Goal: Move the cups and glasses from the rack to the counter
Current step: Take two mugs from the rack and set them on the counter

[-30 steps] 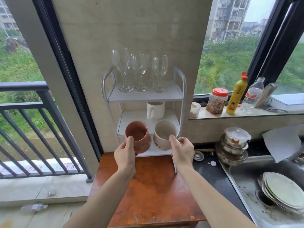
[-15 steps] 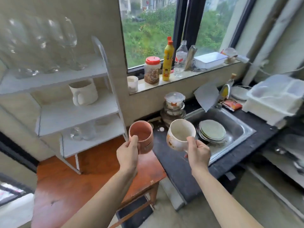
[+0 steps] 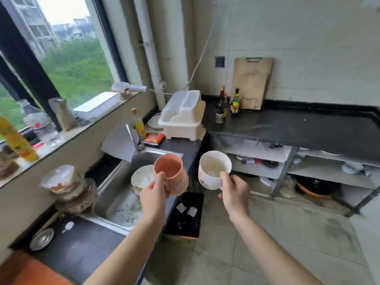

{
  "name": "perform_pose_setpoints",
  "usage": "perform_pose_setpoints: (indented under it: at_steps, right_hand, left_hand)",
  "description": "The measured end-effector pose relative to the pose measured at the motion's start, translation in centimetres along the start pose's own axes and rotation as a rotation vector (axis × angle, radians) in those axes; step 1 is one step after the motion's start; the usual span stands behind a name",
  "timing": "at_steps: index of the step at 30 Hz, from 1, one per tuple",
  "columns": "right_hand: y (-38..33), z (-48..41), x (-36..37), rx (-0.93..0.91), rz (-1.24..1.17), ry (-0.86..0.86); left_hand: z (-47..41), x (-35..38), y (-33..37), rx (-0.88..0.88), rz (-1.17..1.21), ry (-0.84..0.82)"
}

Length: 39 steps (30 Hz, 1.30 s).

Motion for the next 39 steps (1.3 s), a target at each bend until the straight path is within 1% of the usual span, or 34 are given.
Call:
perform_pose_setpoints:
  at_steps: [4, 9, 16, 22, 24, 28, 31, 34, 39]
  right_hand:
    - [-0.2, -8.1, -8.2, 0.010, -0.007, 0.120]
    - [-0.1, -16.1, -16.3, -0.010, -0.008, 0.235]
    - [3.1, -27.3, -24.8, 0.036, 0.018, 0.383]
    - [5.8, -40.9, -31.6, 0.103, 0.081, 0.492]
    - [5.3, -44.6, -33.3, 0.109, 0.119, 0.515]
    - [3.2, -54.7, -38.1, 0.149, 0.157, 0.589]
    - [1.7, -60.7, -41.5, 0.168, 0.148, 0.635]
    - [1.7, -65.5, -44.4, 0.206, 0.092, 0.660]
    - [3.4, -75.1, -48.7, 0.214, 0.082, 0.629]
  left_hand:
    - [2.4, 12.1, -1.2, -0.005, -0.046, -0.142]
    - [5.1, 24.0, -1.7, 0.029, -0.124, -0.272]
    - [6.0, 41.1, -5.8, 0.017, -0.242, -0.449]
    - [5.9, 59.5, -10.6, -0.055, -0.258, -0.591]
    - [6.2, 64.5, -11.1, -0.077, -0.255, -0.636]
    - [6.2, 77.1, -11.0, -0.084, -0.319, -0.750]
    - [6.5, 84.9, -10.5, -0.074, -0.368, -0.800]
    - [7.2, 91.5, -11.0, -0.080, -0.413, -0.845]
    - [7.5, 102.0, -13.5, -0.075, -0.464, -0.832]
Point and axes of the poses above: each hand's wrist, its own z-axis away from the middle knuckle, its own x-axis out of the palm, y = z × x, the point moved 7 cm from there along -z, towards the middle knuckle, and after that the axes turned 5 degrees about y, right-handed, at the moved point
